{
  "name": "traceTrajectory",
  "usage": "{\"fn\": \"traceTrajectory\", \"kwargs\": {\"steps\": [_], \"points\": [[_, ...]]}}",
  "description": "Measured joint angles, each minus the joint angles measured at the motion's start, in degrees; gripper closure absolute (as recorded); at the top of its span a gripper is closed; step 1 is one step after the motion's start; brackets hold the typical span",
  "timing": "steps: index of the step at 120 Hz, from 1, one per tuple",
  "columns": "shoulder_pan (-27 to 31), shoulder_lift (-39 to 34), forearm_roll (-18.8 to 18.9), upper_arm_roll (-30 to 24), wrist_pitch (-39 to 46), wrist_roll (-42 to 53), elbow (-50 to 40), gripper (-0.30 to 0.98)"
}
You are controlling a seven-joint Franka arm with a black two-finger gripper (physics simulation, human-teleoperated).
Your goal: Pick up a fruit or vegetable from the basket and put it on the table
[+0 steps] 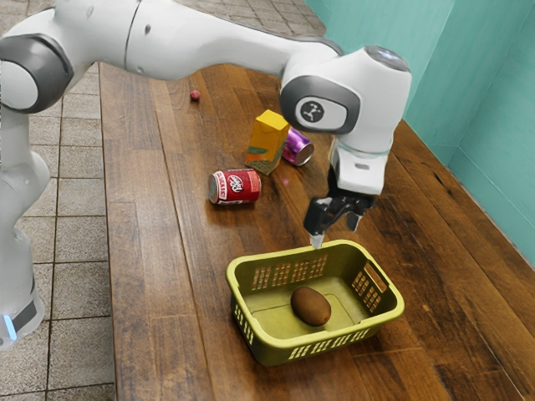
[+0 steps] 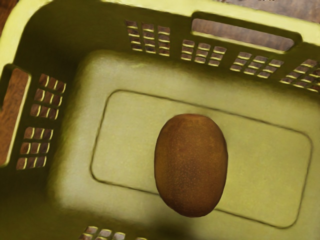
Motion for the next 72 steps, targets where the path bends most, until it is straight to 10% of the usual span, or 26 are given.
{"fn": "traceTrajectory", "kwargs": {"steps": [72], "points": [[-0.3, 6.6, -1.2, -0.8, 6.1, 16.7, -6.0, 0.0]]}}
